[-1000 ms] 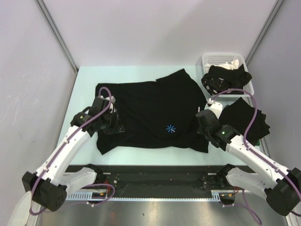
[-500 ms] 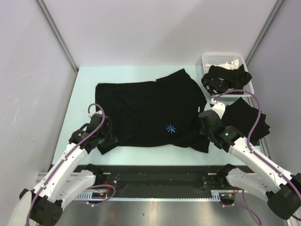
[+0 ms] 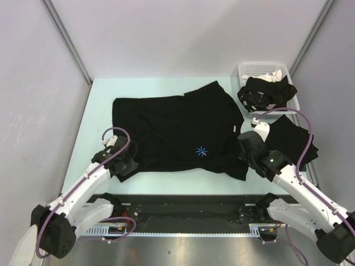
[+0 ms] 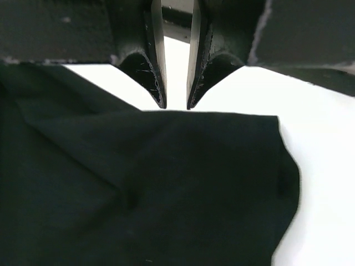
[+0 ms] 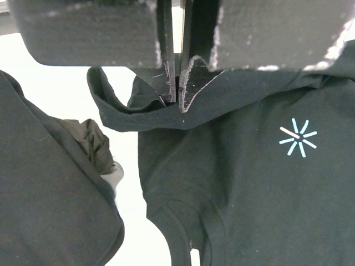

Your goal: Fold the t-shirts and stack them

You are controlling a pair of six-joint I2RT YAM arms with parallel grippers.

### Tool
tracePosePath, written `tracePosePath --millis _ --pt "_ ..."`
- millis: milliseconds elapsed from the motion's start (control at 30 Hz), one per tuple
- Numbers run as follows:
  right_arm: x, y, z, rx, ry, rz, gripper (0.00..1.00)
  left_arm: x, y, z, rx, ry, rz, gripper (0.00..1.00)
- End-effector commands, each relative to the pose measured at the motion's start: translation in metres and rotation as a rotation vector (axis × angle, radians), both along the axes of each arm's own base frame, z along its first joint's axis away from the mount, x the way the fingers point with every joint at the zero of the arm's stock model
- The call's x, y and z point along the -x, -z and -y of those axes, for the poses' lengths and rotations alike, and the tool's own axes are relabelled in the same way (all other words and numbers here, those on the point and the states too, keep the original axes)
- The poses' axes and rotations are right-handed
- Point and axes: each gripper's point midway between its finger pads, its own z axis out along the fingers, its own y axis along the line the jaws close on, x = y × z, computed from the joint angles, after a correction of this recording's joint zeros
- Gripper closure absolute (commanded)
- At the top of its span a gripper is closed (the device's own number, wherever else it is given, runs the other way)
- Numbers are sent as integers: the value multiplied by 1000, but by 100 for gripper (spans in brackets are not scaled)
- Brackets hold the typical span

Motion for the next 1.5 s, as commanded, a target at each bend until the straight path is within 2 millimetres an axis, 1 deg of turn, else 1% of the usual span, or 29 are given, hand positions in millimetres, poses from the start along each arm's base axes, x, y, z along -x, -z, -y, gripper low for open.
tracePosePath --millis 0,133,333,500,667,700,867,1133,1400,1467 --pt "-2 -17 6 -8 26 39 100 -10 7 -7 -27 -118 5 75" --pt "-2 -18 9 -6 29 40 100 -10 18 -9 -66 -133 -54 75" --pt "-1 -19 12 -10 39 40 100 -11 12 -21 -142 -144 -69 74" --pt "-3 -18 11 -7 30 36 100 -11 9 -32 -211 -99 -54 69" --pt "-6 -16 9 -5 22 33 100 0 11 -43 -239 -102 -34 66" --pt "-7 -16 8 -5 20 32 100 6 14 -45 -240 -106 -37 65" --pt "-8 -17 7 -16 18 37 100 10 17 -44 -199 -139 -7 62" --pt "-6 -20 10 -19 23 48 100 16 36 -46 -220 -147 -51 58" --pt "-2 -20 16 -11 39 40 100 23 51 -46 -186 -189 -51 57" --pt "-2 -19 17 -7 41 36 100 23 52 -46 -180 -188 -37 57"
